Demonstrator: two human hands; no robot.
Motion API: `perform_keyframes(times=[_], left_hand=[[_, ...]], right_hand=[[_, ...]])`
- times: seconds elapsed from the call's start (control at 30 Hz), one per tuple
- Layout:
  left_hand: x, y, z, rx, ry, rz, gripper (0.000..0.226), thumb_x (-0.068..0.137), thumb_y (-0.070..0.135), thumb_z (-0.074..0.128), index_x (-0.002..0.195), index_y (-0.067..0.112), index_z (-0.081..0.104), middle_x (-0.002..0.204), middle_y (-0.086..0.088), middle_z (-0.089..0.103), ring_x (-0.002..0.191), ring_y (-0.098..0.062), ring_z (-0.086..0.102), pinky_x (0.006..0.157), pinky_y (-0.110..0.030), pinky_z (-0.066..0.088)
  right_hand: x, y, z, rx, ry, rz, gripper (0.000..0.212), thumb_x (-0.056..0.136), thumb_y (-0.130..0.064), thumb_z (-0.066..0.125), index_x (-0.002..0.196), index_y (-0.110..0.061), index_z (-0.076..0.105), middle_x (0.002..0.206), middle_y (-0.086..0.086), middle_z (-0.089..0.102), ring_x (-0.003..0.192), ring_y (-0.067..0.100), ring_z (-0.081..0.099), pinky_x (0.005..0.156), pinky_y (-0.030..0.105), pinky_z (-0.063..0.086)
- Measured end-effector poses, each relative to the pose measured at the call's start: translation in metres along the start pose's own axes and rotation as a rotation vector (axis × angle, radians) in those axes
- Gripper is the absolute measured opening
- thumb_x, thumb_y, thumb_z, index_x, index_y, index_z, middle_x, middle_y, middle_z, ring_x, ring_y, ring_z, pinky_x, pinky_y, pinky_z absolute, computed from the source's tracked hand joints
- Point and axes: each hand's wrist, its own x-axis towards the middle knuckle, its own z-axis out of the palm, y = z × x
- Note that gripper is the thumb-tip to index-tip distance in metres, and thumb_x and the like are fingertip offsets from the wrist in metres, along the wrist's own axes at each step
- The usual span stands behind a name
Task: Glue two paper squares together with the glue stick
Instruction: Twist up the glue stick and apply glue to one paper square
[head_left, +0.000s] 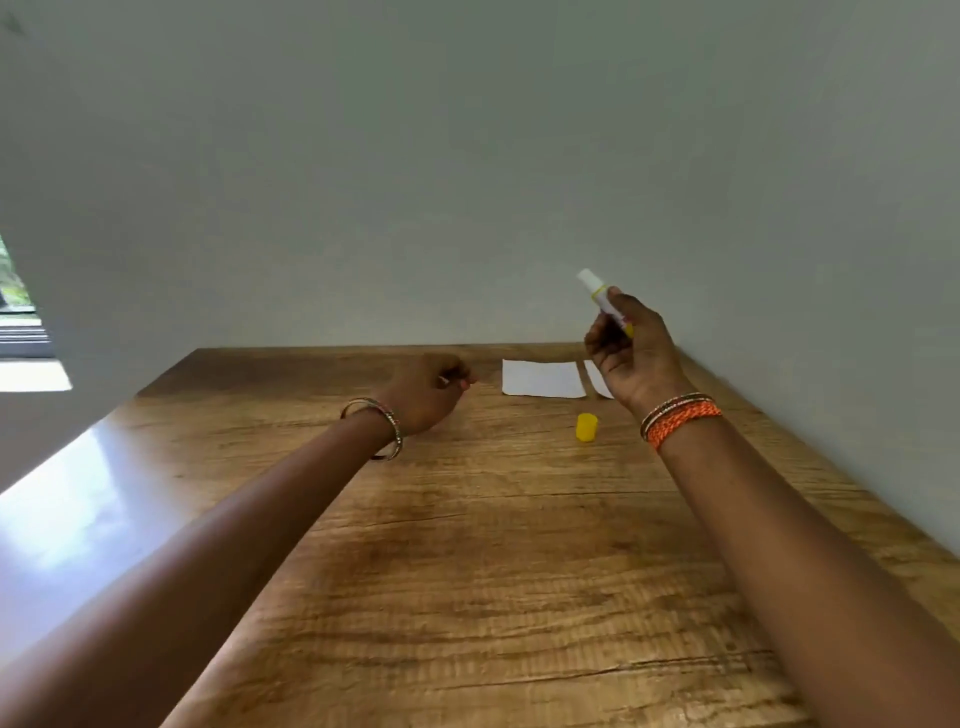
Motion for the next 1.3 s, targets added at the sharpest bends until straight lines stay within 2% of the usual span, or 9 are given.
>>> perform_keyframes(times=[0.1,0.23,0.37,0.47,0.57,0.67,0.8,0.97,1.3], left_hand=[[0.042,-0.004,0.028,0.197,-0.032,0.090,0.025,0.089,0.018,0.047,0.111,0.014,0.061,0.111,-0.003,0.063,0.103,-0.020,0.056,0.081,-0.024,0.040],[0.092,-0.009,0.063,0.167,-0.065,0.071,0.031,0.090,0.026,0.048,0.119,0.017,0.053,0.123,-0.007,0.057,0.111,-0.025,0.052,0.084,-0.024,0.034],[0.113,-0.024,0.082,0.225,-0.117,0.027,0.035,0.090,0.037,0.043,0.124,0.029,0.048,0.135,-0.006,0.049,0.118,-0.027,0.048,0.097,-0.038,0.039],[0.117,-0.031,0.079,0.429,-0.216,0.074,0.034,0.091,0.042,0.038,0.124,0.039,0.047,0.147,-0.008,0.035,0.136,-0.027,0.031,0.110,-0.047,0.022],[0.114,-0.031,0.069,0.540,-0.265,0.072,0.035,0.089,0.049,0.040,0.123,0.042,0.047,0.143,-0.005,0.041,0.143,-0.018,0.013,0.109,-0.051,0.007],[0.094,-0.033,0.053,0.607,-0.279,0.032,0.049,0.085,0.058,0.042,0.128,0.036,0.041,0.142,0.003,0.041,0.140,-0.019,0.022,0.108,-0.054,0.007],[0.047,-0.029,0.025,0.444,-0.222,-0.022,0.051,0.084,0.051,0.051,0.129,0.029,0.042,0.134,0.001,0.049,0.126,-0.022,0.041,0.106,-0.044,0.019],[-0.023,-0.015,-0.003,0.425,-0.361,-0.034,0.039,0.088,0.047,0.046,0.125,0.037,0.044,0.140,-0.005,0.044,0.143,-0.016,0.012,0.111,-0.047,0.005],[-0.131,-0.011,-0.025,0.289,-0.327,-0.014,0.040,0.072,0.064,0.052,0.109,0.049,0.044,0.143,0.022,0.028,0.137,-0.001,0.005,0.110,-0.039,-0.002]], right_hand=[[0.025,-0.005,-0.015,-0.039,0.038,-0.026,0.013,0.082,-0.009,0.066,0.092,-0.009,0.058,0.065,0.004,0.053,0.042,0.007,0.054,0.044,0.021,0.048],[0.053,-0.004,-0.033,-0.221,0.183,-0.159,0.010,0.078,-0.011,0.070,0.080,-0.009,0.061,0.061,0.004,0.055,0.043,0.008,0.053,0.043,0.022,0.047],[0.065,-0.002,-0.045,-0.421,0.206,-0.296,0.014,0.074,-0.013,0.074,0.074,-0.010,0.060,0.056,0.003,0.057,0.042,0.008,0.053,0.043,0.022,0.048],[0.066,0.000,-0.049,-0.455,0.204,-0.292,0.014,0.076,-0.014,0.073,0.077,-0.007,0.061,0.056,0.004,0.056,0.043,0.009,0.052,0.043,0.022,0.047],[0.064,0.000,-0.051,-0.494,0.226,-0.281,0.016,0.077,-0.015,0.072,0.083,-0.005,0.061,0.060,0.006,0.056,0.047,0.012,0.051,0.044,0.023,0.048],[0.058,0.001,-0.052,-0.547,0.223,-0.276,0.017,0.077,-0.019,0.071,0.082,-0.008,0.059,0.060,0.004,0.055,0.048,0.012,0.050,0.044,0.022,0.047],[0.041,0.005,-0.037,-0.630,0.122,-0.282,0.017,0.074,-0.018,0.072,0.071,-0.014,0.056,0.058,0.002,0.056,0.048,0.011,0.050,0.043,0.019,0.045],[0.008,0.028,-0.004,-0.544,-0.059,-0.179,0.011,0.072,-0.014,0.074,0.072,-0.016,0.063,0.057,-0.001,0.057,0.047,0.007,0.051,0.045,0.022,0.046],[-0.053,0.058,0.017,-0.455,-0.397,0.072,0.002,0.080,-0.008,0.068,0.081,-0.009,0.067,0.063,0.000,0.060,0.058,0.011,0.057,0.052,0.024,0.051]])
